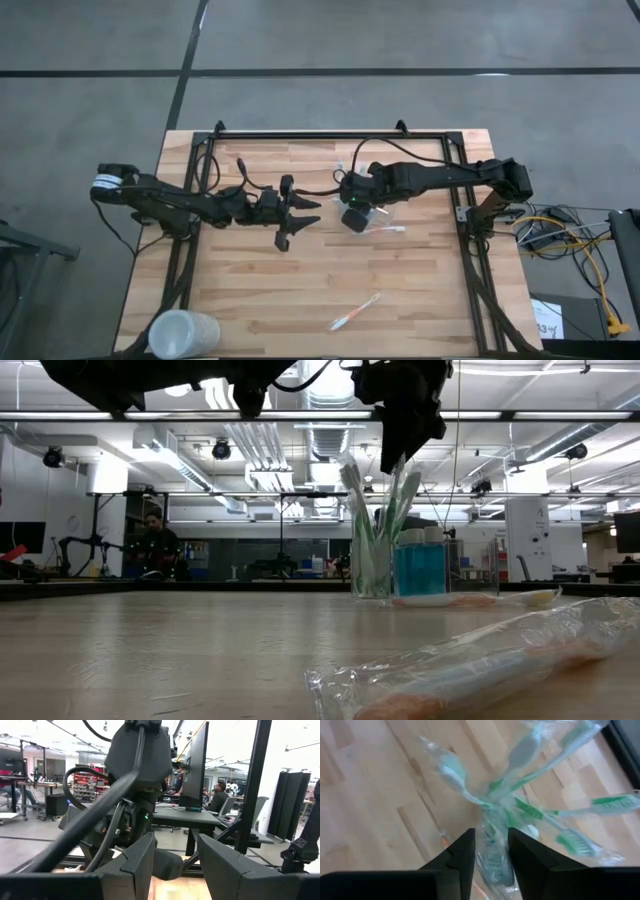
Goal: Pick & Place toothbrushing station
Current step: Put the green toothbrush into the transparent organizer
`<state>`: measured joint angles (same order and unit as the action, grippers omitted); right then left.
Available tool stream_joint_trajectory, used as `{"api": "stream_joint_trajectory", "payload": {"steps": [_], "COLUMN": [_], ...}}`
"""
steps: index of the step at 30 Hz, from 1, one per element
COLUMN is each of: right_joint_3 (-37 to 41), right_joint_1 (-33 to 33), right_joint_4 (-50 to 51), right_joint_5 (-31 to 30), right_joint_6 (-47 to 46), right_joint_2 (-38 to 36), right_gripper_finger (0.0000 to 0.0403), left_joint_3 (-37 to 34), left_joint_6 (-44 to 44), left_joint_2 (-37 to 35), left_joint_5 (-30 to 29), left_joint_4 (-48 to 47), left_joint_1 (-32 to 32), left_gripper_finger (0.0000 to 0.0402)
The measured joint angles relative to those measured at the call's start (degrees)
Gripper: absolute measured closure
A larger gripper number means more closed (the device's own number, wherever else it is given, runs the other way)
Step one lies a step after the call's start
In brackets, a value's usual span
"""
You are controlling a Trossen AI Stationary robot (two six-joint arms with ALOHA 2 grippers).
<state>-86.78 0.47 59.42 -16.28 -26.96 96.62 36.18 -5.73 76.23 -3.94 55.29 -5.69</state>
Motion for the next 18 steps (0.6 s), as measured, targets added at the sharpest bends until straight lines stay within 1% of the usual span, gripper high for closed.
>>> {"api": "stream_joint_trajectory", "payload": {"steps": [2, 7, 18], "right_joint_3": [0.0, 0.0, -0.11], "right_joint_1": [0.0, -0.01, -0.04], "right_joint_4": [-0.84, -3.51, -3.19], "right_joint_5": [1.18, 1.34, 1.28], "right_joint_6": [-0.02, 1.26, 1.95], "right_joint_2": [0.0, 0.0, -1.92], "right_gripper_finger": [0.0281, 0.026, 0.0236], "left_joint_3": [0.0, 0.0, 0.0], "left_joint_6": [0.21, 1.05, 1.05], "left_joint_2": [0.0, 0.0, 0.0], "left_joint_5": [-0.14, -0.2, -0.27], "left_joint_4": [-0.02, -0.07, -0.09], "left_joint_1": [0.0, 0.0, 0.0], "left_gripper_finger": [0.0245, 0.0245, 0.0245]}}
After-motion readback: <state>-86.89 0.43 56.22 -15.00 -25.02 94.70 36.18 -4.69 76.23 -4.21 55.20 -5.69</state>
